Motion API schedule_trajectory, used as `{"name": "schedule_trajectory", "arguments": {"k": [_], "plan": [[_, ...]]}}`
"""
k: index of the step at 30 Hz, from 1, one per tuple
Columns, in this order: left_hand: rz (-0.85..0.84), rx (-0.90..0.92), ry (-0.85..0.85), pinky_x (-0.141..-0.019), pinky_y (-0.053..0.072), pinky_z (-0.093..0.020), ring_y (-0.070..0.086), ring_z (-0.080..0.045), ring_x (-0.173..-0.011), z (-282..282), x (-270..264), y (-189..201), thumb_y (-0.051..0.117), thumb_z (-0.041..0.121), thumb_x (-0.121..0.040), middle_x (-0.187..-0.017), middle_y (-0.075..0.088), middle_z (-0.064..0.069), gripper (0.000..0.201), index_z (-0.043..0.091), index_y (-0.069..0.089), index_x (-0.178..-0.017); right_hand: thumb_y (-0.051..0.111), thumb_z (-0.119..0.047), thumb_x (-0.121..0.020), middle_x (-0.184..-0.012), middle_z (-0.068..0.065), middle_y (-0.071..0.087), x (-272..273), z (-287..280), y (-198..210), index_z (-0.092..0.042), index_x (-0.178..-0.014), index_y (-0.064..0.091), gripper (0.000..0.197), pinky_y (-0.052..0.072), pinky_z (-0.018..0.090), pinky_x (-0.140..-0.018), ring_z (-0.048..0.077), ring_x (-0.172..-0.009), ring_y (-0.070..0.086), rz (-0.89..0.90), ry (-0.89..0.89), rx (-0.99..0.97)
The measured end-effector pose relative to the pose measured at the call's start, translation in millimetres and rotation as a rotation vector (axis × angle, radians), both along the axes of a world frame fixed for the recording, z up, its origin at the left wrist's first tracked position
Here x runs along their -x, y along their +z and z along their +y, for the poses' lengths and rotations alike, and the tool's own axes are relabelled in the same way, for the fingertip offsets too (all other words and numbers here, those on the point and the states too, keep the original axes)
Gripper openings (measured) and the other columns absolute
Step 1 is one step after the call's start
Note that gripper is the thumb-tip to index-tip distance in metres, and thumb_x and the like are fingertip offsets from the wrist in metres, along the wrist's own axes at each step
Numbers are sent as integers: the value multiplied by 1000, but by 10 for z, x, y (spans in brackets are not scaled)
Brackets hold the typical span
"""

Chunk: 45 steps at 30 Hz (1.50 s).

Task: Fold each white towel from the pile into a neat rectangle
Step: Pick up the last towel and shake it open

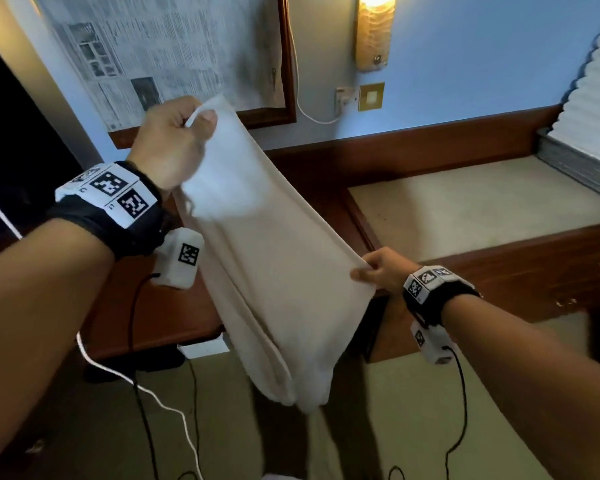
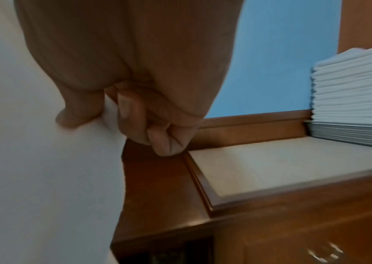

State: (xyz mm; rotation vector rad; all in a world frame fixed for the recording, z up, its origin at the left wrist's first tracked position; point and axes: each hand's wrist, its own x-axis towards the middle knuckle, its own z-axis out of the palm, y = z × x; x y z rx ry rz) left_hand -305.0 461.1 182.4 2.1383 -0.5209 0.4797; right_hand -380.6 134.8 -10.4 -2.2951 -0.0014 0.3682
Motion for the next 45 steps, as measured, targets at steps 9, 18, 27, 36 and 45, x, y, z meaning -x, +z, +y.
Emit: {"name": "schedule_trajectory", "arguments": {"k": [9, 18, 27, 36, 45], "plan": [[88, 153, 128, -45, 36, -14, 48, -1, -46, 616, -79, -70, 54, 32, -100, -53, 53, 13, 31, 30, 52, -69, 69, -30, -91, -89, 7, 71, 475, -482, -900, -22, -93, 76, 11, 54, 33, -77, 27, -89, 70, 227, -330, 339], [90, 118, -17, -53, 30, -35, 41, -17, -57, 543, -38, -275, 61, 48, -94, -65, 47, 0, 38, 17, 56, -72, 64, -22, -88, -118, 16, 69, 554, -428, -964, -9, -114, 70, 30, 51, 31, -81, 33, -104, 66, 360, -369, 537], [117, -80, -177, -59, 41, -12, 53, 2, -61, -436, 45, -401, 69, 26, -94, -73, 64, 5, 17, 25, 68, -77, 70, -14, -90, -117, 5, 67, -388, 966, 1079, -6, -127, 61, 38, 55, 34, -92, 15, -99, 67, -484, 21, -463], [147, 227, -22, -53, 39, -13, 49, 5, -50, -581, -71, -212, 64, 5, -90, -62, 58, 10, 27, 23, 64, -70, 60, -9, -96, -90, 12, 72, -760, 975, 1734, -4, -95, 72, 13, 54, 34, -80, 9, -79, 61, -726, 51, -352], [172, 225, 124, -55, 40, -34, 46, -12, -57, -576, 35, -910, 56, 24, -77, -59, 55, 3, 14, 26, 57, -63, 59, -13, -96, -90, 12, 71, -1038, 955, 2318, -4, -97, 73, 17, 51, 30, -80, 14, -81, 61, -994, 26, -335]]}}
